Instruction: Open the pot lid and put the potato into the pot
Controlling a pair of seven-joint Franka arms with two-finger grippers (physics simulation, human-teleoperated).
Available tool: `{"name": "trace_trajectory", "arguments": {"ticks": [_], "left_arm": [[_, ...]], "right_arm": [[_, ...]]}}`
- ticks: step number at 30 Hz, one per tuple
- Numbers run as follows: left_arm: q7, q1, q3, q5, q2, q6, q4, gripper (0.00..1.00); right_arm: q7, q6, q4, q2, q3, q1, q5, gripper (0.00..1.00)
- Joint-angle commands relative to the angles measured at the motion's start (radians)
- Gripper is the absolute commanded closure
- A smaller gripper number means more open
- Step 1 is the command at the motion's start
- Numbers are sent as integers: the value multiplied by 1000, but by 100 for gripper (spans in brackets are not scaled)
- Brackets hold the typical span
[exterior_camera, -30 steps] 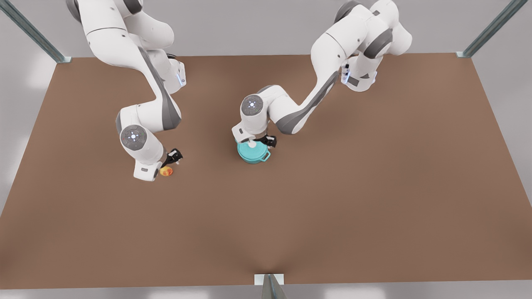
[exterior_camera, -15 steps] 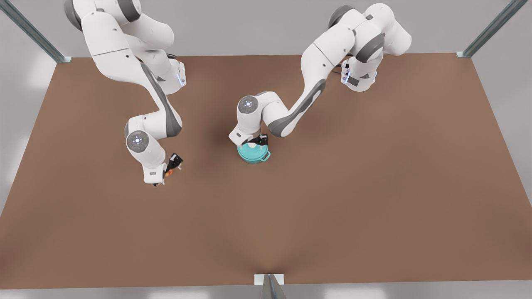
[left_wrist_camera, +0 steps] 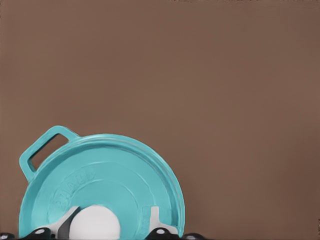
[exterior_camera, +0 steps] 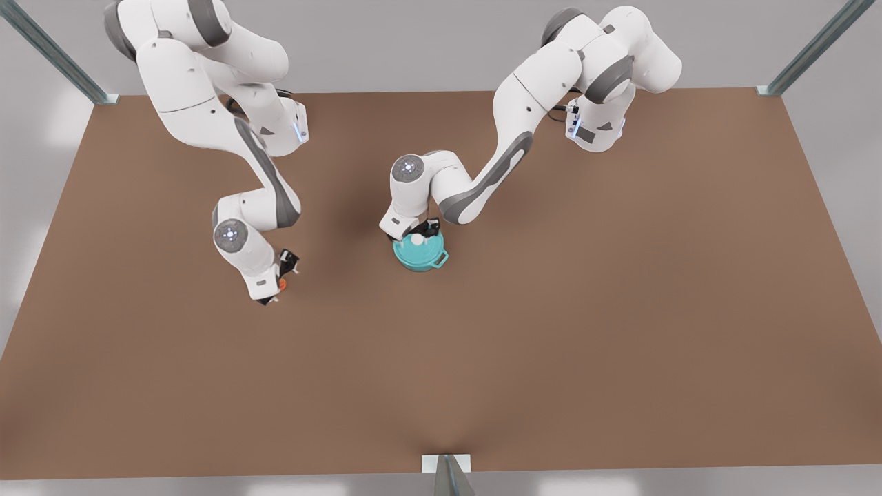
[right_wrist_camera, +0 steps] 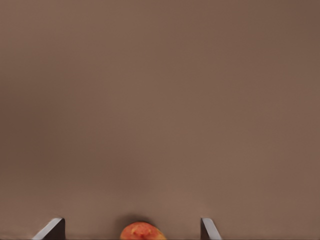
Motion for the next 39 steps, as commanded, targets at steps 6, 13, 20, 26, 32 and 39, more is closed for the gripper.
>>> {"name": "trace_trajectory", "arguments": {"ticks": [6,13,20,26,32,39], "left_arm": [[-152,5,5,5,-15,-9,17,54],[423,356,65,-12,26,-148,142,54],[489,396,65,-12,134,-19,155,0],[1332,830,68,-293,-498,-689,39,0],[1315,844,107,-311,-515,-549,-20,0],[1319,853,109,-311,-511,-549,-15,0]], "right_arm": [[-218,67,2,46,0,-34,-1,0],[-218,82,2,68,0,-47,-2,0],[-253,82,-7,66,-1,-67,-4,0],[-274,81,-23,70,0,-83,-4,0],[-273,81,-56,70,-1,-84,-4,0],[-276,69,-58,59,-3,-90,-4,4]]}}
